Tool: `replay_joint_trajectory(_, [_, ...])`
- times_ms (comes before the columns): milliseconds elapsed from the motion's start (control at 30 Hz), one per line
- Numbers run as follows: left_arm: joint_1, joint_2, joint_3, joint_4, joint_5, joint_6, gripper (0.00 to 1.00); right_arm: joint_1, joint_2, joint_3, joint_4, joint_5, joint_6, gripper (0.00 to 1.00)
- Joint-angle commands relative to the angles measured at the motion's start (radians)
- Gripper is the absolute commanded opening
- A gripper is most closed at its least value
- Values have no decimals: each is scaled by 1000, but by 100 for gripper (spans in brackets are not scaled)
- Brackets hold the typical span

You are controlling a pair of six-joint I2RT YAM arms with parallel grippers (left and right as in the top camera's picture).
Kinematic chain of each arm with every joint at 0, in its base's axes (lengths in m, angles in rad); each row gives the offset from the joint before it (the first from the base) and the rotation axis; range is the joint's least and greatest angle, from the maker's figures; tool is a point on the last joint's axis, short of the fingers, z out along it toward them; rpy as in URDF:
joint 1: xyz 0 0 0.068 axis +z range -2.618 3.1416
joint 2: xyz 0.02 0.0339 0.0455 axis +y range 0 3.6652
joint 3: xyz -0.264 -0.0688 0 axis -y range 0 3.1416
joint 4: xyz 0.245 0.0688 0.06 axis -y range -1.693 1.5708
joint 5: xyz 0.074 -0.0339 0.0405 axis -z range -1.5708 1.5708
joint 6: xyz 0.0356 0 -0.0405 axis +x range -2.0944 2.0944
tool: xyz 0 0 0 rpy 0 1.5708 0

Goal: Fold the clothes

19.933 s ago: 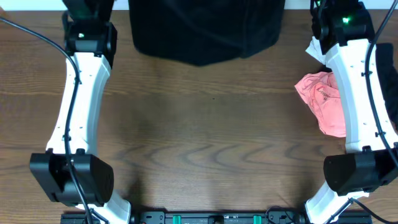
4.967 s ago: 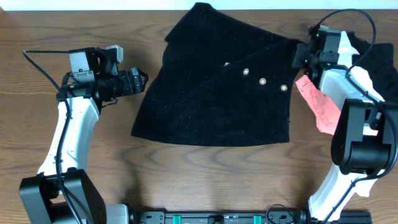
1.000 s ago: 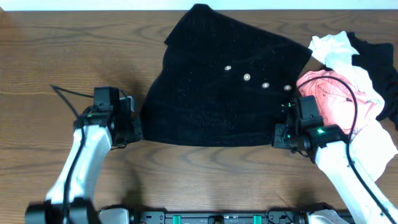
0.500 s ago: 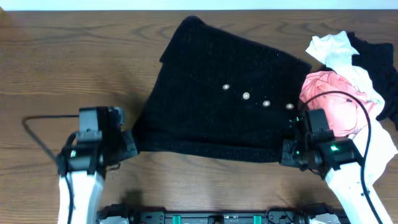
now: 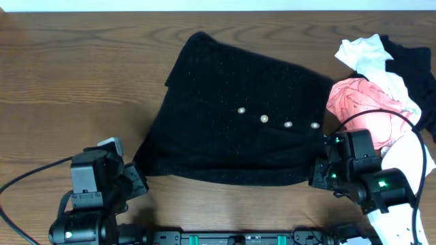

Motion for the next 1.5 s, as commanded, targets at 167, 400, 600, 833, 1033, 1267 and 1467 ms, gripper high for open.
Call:
replay_joint_trajectory(167, [2,-11,93,2,-20,-16,6,-5,-14,174,-50,63,29,1])
replay_joint_trajectory(400, [2,-11,211,-26,-20,-7,6,-5,-29,272,-140,112,40,1])
replay_joint_trajectory(600, [2,-11,257,-87,-21,3,6,-5,-55,313,-190,111,48,1])
replay_joint_trajectory(833, [2,-23,279,-142,-23,3,6,-5,-65,316,-259,112,69,1])
replay_joint_trajectory(1033, [2,-25,272,-56,-73,11,6,-5,-58,316,-197,198,80,1])
replay_joint_trajectory(1267, [2,60,243,143,-72,22,6,-5,-5,315,-29,262,32,1])
replay_joint_trajectory(1467, [1,232,243,259,-68,30,6,-5,94,315,48,281,8,1])
